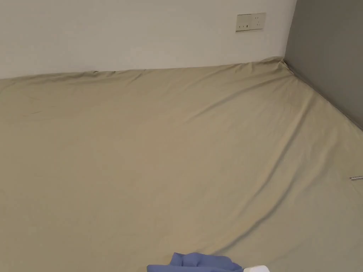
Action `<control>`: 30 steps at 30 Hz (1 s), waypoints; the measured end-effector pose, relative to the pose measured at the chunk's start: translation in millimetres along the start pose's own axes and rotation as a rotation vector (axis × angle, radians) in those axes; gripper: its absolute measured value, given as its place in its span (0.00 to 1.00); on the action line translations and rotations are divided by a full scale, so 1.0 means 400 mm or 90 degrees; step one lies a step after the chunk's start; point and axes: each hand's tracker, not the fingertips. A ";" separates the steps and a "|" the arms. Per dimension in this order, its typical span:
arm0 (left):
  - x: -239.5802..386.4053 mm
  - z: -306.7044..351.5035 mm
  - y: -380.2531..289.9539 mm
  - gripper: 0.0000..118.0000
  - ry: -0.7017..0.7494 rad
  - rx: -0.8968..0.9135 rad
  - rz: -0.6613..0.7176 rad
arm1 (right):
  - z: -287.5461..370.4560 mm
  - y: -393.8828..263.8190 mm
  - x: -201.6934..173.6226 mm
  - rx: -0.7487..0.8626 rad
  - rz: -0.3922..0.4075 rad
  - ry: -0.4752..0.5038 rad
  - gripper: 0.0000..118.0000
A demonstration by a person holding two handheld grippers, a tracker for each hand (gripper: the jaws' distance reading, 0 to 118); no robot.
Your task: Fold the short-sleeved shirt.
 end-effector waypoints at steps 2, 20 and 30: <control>0.013 0.004 -0.004 0.20 0.001 0.002 0.000 | 0.005 -0.004 -0.002 0.006 0.002 0.000 0.02; -0.009 0.511 0.134 0.16 0.012 0.167 -0.009 | 0.197 0.055 -0.113 0.207 0.003 0.008 0.02; -0.215 1.034 0.231 0.16 0.115 0.371 0.086 | 0.072 0.106 -0.255 0.153 0.016 0.014 0.02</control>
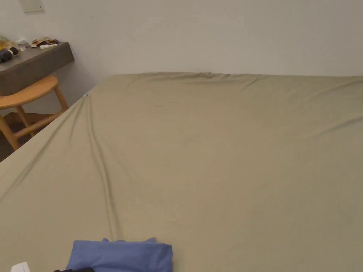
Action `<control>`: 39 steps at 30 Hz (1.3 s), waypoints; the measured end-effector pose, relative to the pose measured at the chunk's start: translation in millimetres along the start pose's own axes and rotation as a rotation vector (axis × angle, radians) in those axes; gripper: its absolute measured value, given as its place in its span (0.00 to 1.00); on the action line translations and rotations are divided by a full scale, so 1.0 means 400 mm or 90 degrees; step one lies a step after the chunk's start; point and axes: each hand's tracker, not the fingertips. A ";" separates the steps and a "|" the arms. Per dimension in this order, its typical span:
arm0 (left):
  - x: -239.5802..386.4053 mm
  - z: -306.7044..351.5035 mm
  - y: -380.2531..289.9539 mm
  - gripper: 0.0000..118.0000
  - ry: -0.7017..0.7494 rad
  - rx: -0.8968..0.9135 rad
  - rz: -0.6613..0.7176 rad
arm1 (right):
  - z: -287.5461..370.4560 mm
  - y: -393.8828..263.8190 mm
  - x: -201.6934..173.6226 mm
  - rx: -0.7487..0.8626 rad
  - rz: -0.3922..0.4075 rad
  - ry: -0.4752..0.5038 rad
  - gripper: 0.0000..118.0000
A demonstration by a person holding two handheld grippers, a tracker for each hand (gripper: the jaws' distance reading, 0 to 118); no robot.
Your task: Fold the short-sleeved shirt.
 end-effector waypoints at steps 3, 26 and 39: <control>-0.043 0.045 0.066 0.16 0.037 0.041 0.024 | -0.023 0.010 -0.036 -0.005 0.018 0.009 0.02; 0.106 0.147 -0.132 0.00 0.216 0.159 -0.158 | 0.069 0.012 -0.022 0.052 0.013 0.037 0.02; 0.443 -0.283 -0.691 0.00 0.240 -0.113 -0.482 | 0.271 -0.116 0.115 0.127 0.003 -0.062 0.02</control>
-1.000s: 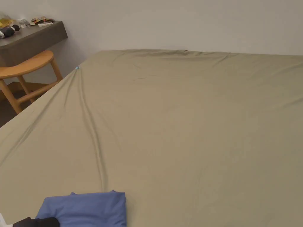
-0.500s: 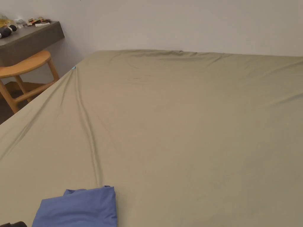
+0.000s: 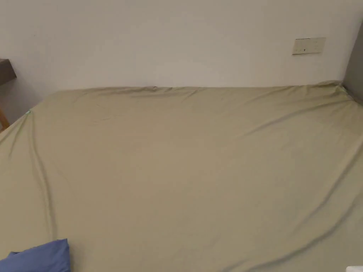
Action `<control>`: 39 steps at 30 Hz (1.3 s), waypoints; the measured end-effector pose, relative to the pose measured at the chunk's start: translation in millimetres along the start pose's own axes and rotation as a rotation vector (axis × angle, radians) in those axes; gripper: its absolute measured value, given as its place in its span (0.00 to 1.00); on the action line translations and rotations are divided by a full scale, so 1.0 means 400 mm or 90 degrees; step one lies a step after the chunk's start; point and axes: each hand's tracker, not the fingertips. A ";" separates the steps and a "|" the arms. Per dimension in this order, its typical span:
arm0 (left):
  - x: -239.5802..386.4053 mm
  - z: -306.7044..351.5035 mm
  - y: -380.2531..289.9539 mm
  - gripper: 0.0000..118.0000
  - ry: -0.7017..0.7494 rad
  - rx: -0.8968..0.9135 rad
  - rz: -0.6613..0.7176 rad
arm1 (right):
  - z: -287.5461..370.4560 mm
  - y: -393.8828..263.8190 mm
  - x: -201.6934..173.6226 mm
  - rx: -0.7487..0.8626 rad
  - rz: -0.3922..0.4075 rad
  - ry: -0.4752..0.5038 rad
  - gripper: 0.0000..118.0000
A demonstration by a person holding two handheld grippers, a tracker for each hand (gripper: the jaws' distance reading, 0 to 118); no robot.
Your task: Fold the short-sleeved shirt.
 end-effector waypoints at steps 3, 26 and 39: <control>0.186 -0.029 0.001 0.00 -0.010 0.047 -0.089 | 0.056 -0.030 0.071 0.017 0.004 -0.061 0.02; 0.531 0.332 0.032 0.00 0.128 0.756 -0.198 | 0.349 0.124 0.063 0.552 0.156 -0.308 0.02; 0.518 0.303 0.004 0.00 0.125 0.728 -0.193 | 0.329 0.108 0.040 0.526 0.157 -0.290 0.02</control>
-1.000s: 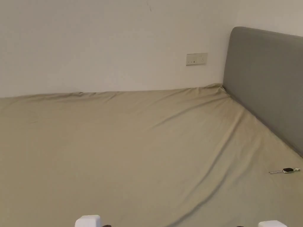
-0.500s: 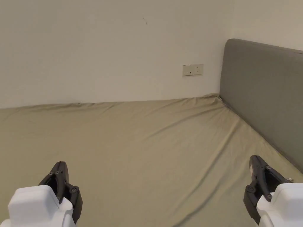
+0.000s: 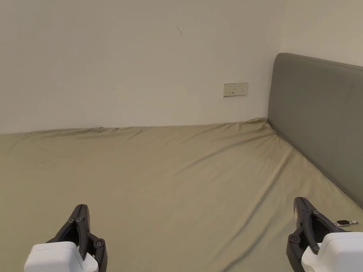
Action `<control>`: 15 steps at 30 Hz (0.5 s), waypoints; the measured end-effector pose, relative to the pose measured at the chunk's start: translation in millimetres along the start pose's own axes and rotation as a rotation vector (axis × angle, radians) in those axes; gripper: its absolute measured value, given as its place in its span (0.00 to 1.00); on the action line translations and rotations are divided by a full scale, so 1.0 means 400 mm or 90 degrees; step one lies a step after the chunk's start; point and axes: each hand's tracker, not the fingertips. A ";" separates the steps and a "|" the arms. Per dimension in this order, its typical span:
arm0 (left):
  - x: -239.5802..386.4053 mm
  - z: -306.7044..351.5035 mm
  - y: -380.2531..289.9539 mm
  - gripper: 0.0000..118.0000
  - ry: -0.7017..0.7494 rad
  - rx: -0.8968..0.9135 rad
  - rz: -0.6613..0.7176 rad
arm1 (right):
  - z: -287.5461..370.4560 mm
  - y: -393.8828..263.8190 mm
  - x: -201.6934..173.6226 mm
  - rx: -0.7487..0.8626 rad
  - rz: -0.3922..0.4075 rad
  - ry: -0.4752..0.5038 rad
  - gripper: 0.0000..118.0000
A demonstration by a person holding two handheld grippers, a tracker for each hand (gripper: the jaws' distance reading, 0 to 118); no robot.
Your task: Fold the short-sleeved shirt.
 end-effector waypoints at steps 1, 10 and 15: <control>-0.001 0.000 0.000 0.00 -0.001 0.000 0.002 | -0.001 0.001 -0.002 0.000 0.001 0.001 0.02; -0.007 0.002 -0.001 0.00 0.001 -0.004 0.000 | 0.005 0.010 -0.016 0.001 0.003 0.011 0.02; -0.010 0.003 0.002 0.00 -0.001 -0.005 0.006 | 0.007 0.010 -0.021 0.000 0.003 0.014 0.02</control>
